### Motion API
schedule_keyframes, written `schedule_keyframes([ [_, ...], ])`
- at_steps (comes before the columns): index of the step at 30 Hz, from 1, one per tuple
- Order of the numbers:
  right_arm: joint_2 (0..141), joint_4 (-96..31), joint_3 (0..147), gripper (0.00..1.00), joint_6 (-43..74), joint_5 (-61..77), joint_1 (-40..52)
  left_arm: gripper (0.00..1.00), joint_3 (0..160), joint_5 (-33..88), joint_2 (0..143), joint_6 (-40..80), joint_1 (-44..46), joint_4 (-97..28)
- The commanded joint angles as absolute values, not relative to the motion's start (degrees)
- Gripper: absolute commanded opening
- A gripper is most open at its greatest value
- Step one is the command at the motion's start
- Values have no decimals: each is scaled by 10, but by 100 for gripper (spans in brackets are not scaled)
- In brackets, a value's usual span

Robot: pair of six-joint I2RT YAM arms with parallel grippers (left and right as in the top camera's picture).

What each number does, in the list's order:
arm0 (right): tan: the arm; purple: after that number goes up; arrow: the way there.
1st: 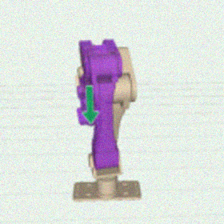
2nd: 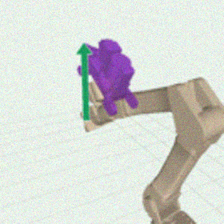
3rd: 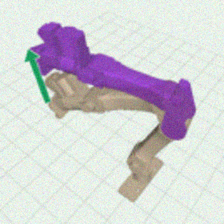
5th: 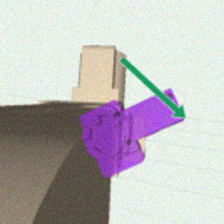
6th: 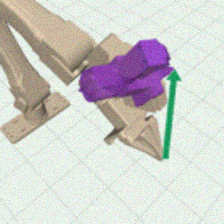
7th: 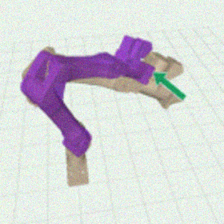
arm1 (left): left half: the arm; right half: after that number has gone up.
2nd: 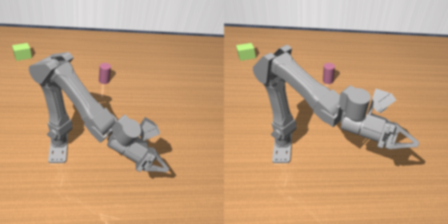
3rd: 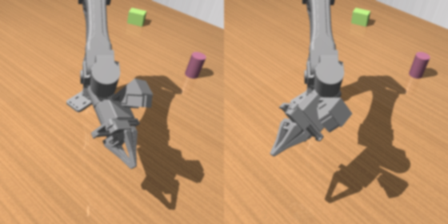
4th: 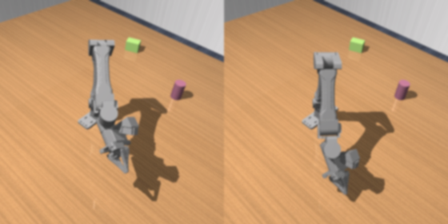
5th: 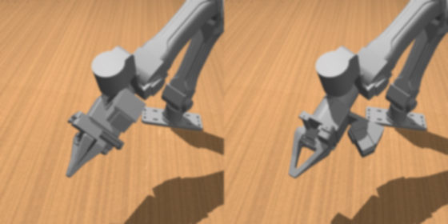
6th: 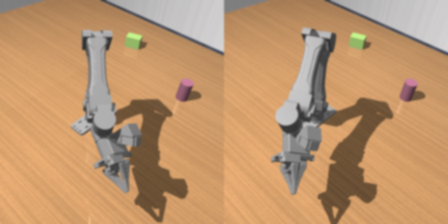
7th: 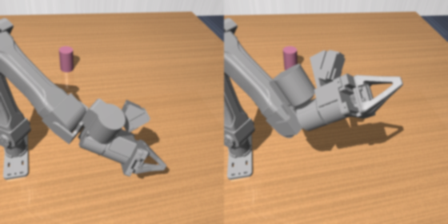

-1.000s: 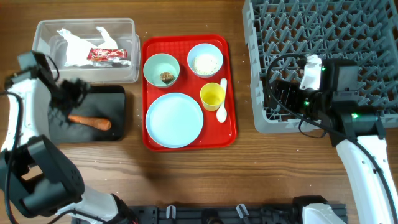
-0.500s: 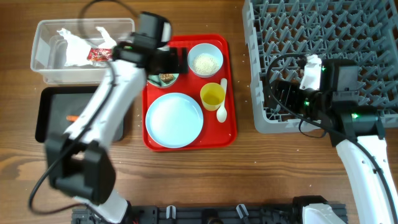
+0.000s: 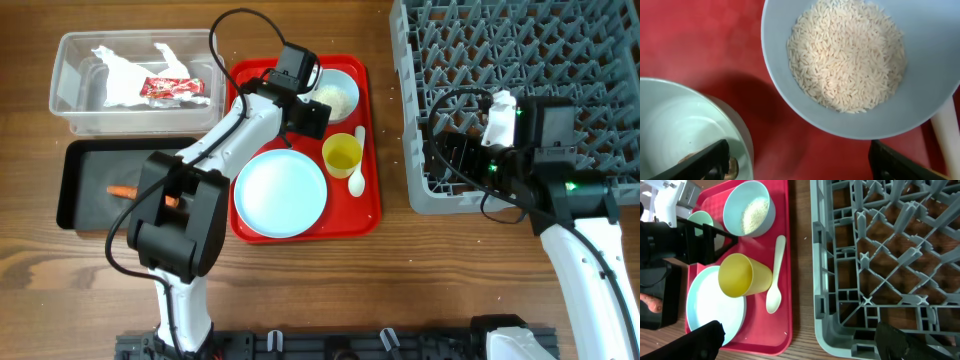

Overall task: Sort waste into correct bins and load items into the dishwasher rack
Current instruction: 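Grasp the green bowl of scraps with the left gripper, then tip the green bowl over the black tray to empty scraps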

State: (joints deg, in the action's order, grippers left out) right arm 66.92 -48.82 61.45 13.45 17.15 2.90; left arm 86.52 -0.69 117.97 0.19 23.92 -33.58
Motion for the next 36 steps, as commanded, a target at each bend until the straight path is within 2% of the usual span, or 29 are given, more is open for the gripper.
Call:
schedule_keyframes([
  [1, 672, -490, 625, 100, 137, 181, 27, 66, 868, -16, 1193, -9, 236, -332],
  [6, 672, -501, 625, 100, 136, 179, 27, 57, 867, -36, 1217, -6, 236, -340],
  [10, 672, -502, 625, 100, 137, 179, 27, 35, 866, -56, 1217, 11, 235, -337],
  [13, 672, -503, 625, 100, 137, 179, 27, 7, 866, -102, 1216, 48, 235, -337],
  [14, 672, -503, 625, 100, 137, 179, 27, 4, 866, -109, 1213, 52, 235, -339],
  [17, 672, -503, 625, 100, 137, 179, 27, 4, 868, -108, 1193, 73, 235, -352],
  [21, 672, -502, 625, 100, 137, 179, 27, 4, 882, -98, 1113, 216, 228, -430],
  [24, 672, -502, 625, 100, 137, 179, 27, 4, 882, -56, 1029, 275, 210, -483],
  [28, 672, -502, 625, 100, 136, 179, 27, 4, 882, -50, 940, 275, 177, -548],
  [33, 672, -502, 624, 100, 136, 179, 27, 4, 872, -37, 901, 270, 72, -679],
  [36, 672, -502, 624, 100, 135, 179, 27, 4, 827, 44, 901, 217, 13, -674],
])
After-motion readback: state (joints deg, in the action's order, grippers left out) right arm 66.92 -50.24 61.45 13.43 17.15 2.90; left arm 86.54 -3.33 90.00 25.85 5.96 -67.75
